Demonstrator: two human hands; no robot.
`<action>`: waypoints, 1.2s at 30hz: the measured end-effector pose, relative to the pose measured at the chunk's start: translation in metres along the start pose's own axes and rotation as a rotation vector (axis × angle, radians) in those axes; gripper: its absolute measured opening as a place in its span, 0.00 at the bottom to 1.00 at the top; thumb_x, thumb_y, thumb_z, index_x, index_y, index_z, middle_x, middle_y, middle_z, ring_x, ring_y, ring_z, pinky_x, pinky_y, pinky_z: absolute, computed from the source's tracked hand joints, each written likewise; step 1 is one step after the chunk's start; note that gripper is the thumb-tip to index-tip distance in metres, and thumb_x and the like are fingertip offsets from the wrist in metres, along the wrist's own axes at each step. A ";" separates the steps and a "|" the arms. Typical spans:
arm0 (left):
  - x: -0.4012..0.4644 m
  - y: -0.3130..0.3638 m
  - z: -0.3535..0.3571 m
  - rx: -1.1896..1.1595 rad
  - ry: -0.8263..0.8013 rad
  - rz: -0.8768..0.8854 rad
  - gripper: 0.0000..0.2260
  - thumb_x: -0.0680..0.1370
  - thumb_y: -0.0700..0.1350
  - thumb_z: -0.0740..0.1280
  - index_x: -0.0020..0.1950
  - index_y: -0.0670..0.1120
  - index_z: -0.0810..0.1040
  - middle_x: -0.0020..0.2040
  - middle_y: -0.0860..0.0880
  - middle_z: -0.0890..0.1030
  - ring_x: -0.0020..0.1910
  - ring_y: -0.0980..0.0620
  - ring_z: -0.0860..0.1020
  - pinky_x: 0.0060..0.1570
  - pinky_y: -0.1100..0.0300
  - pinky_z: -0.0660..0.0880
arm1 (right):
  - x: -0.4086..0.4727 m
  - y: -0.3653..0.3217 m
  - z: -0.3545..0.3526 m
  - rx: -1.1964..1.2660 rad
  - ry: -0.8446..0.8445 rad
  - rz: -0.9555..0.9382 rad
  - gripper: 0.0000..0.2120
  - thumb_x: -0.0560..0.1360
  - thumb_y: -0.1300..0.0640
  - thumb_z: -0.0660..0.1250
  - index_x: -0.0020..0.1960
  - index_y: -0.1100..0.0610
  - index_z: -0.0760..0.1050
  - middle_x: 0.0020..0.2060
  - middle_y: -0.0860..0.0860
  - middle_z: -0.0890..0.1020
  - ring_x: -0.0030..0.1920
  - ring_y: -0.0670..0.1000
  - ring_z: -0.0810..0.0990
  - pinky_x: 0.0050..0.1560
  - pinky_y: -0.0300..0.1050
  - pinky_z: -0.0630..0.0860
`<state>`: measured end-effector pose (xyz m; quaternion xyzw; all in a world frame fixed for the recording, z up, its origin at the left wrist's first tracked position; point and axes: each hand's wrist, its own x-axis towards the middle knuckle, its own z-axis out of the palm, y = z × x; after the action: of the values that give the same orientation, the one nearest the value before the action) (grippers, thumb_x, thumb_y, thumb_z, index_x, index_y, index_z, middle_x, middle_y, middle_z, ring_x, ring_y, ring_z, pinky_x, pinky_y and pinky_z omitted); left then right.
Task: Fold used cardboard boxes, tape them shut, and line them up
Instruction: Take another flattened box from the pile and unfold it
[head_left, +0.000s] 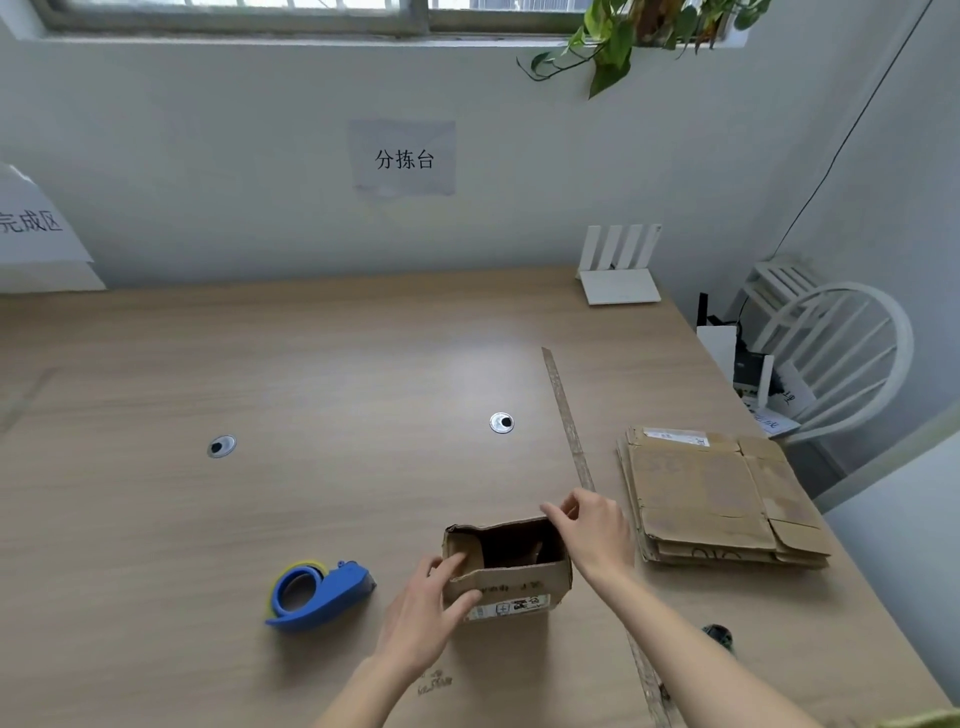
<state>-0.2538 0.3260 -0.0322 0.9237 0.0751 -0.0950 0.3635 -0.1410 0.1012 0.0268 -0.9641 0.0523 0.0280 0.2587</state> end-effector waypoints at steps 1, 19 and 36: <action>0.000 0.000 0.001 0.002 0.000 0.003 0.28 0.78 0.66 0.61 0.77 0.61 0.64 0.65 0.60 0.68 0.58 0.59 0.73 0.58 0.57 0.75 | 0.004 -0.001 -0.001 -0.015 0.002 0.002 0.16 0.73 0.37 0.71 0.40 0.49 0.79 0.37 0.46 0.83 0.43 0.52 0.82 0.41 0.46 0.77; 0.000 0.006 -0.003 0.037 0.036 -0.028 0.26 0.78 0.65 0.62 0.75 0.62 0.66 0.60 0.61 0.69 0.52 0.60 0.74 0.50 0.59 0.76 | 0.007 0.008 0.002 -0.033 -0.019 -0.128 0.13 0.74 0.35 0.70 0.49 0.44 0.78 0.35 0.43 0.81 0.45 0.52 0.83 0.38 0.45 0.71; -0.004 0.017 -0.009 0.032 0.005 -0.041 0.22 0.79 0.57 0.67 0.72 0.66 0.68 0.65 0.57 0.70 0.60 0.57 0.73 0.54 0.62 0.71 | 0.006 0.019 0.005 -0.095 -0.128 -0.306 0.18 0.80 0.39 0.64 0.67 0.40 0.77 0.48 0.44 0.84 0.52 0.51 0.82 0.49 0.48 0.78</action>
<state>-0.2529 0.3198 -0.0140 0.9278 0.0932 -0.1014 0.3466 -0.1373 0.0872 0.0124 -0.9682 -0.1129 0.0521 0.2171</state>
